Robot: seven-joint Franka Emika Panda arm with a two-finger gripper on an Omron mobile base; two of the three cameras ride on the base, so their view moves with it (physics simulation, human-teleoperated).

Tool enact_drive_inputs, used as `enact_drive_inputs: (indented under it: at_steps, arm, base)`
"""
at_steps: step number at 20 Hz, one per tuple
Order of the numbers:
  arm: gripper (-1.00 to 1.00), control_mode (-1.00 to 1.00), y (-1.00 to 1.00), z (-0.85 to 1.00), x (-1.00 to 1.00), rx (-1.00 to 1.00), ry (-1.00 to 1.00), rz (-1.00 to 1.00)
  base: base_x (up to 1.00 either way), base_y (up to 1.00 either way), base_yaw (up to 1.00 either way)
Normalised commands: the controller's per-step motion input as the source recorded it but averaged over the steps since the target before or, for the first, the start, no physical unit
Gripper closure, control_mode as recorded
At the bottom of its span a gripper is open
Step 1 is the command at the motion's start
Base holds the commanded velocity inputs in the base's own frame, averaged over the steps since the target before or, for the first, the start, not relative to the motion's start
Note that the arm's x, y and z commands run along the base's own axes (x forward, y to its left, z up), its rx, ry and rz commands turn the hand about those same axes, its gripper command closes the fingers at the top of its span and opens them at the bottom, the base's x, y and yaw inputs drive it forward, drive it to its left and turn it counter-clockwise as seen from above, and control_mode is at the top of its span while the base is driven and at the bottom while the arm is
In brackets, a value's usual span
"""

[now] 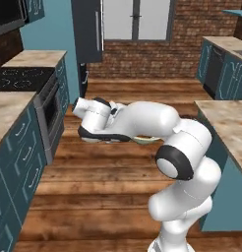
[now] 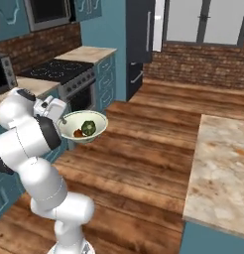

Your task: Pick the chicken drumstick and broccoli from their plates and place them in the bowl. Then put the bowl in the fridge.

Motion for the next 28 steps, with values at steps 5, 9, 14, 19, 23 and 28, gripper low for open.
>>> enact_drive_inputs:
  at_steps: [5, 9, 14, 19, 23, 28]
  arm:
    - [1.0, 1.0, 0.0, 0.0, 0.0, 0.0, 0.0, 0.0]
    - [1.0, 1.0, 0.0, 0.0, 0.0, 0.0, 0.0, 0.0]
    - [1.0, 1.0, 0.0, 0.0, 0.0, 0.0, 0.0, 0.0]
    - [1.0, 1.0, 0.0, 0.0, 0.0, 0.0, 0.0, 0.0]
    - [1.0, 1.0, 0.0, 0.0, 0.0, 0.0, 0.0, 0.0]
    - [1.0, 1.0, 0.0, 0.0, 0.0, 0.0, 0.0, 0.0]
  base:
    - [0.72, 0.31, -0.36]
    - [0.78, 0.28, -0.3]
    - [0.81, 0.27, -0.28]
    - [0.86, 0.25, -0.2]
    - [0.91, 0.22, -0.11]
    - [0.94, 0.16, -0.01]
